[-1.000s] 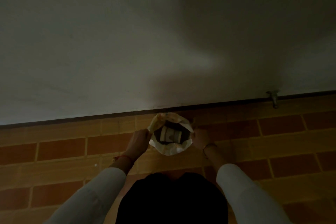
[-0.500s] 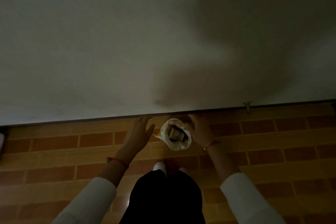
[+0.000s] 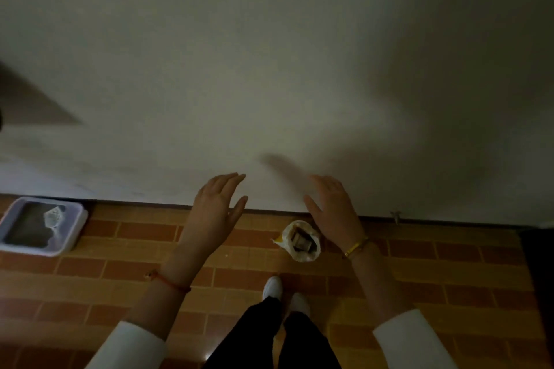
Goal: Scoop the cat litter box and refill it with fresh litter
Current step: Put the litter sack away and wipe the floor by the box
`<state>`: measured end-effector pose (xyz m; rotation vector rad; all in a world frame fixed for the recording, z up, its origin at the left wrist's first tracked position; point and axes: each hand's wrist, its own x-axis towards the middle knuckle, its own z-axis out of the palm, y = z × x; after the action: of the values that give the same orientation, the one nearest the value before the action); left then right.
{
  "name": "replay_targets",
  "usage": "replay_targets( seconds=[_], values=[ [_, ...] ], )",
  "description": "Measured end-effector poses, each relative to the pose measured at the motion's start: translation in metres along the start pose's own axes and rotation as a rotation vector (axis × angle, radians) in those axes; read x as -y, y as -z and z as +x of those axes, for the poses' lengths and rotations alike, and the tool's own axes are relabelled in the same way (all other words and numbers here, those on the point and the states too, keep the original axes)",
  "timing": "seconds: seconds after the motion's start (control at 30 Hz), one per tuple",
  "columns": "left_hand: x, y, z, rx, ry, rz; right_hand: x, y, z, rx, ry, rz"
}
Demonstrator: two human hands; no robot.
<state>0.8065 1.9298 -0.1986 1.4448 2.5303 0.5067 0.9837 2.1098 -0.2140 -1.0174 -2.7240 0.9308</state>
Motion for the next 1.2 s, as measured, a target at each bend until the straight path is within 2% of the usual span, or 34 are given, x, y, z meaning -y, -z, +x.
replay_targets(
  seconds=[0.23, 0.6, 0.93, 1.2],
  values=[
    [-0.010, 0.047, -0.063, -0.133, 0.155, 0.090, 0.051, 0.028, -0.013, 0.026, 0.203, -0.048],
    [-0.018, 0.071, -0.204, -0.339, 0.624, 0.126, 0.138, 0.004, -0.028, 0.263, 0.622, -0.076],
    [0.036, 0.094, -0.318, -0.501, 1.042, 0.154, 0.269, -0.090, -0.034, 0.468, 0.930, -0.075],
    [0.152, 0.137, -0.404, -0.561, 1.218, 0.142, 0.420, -0.207, -0.045, 0.590, 1.037, -0.069]
  ],
)
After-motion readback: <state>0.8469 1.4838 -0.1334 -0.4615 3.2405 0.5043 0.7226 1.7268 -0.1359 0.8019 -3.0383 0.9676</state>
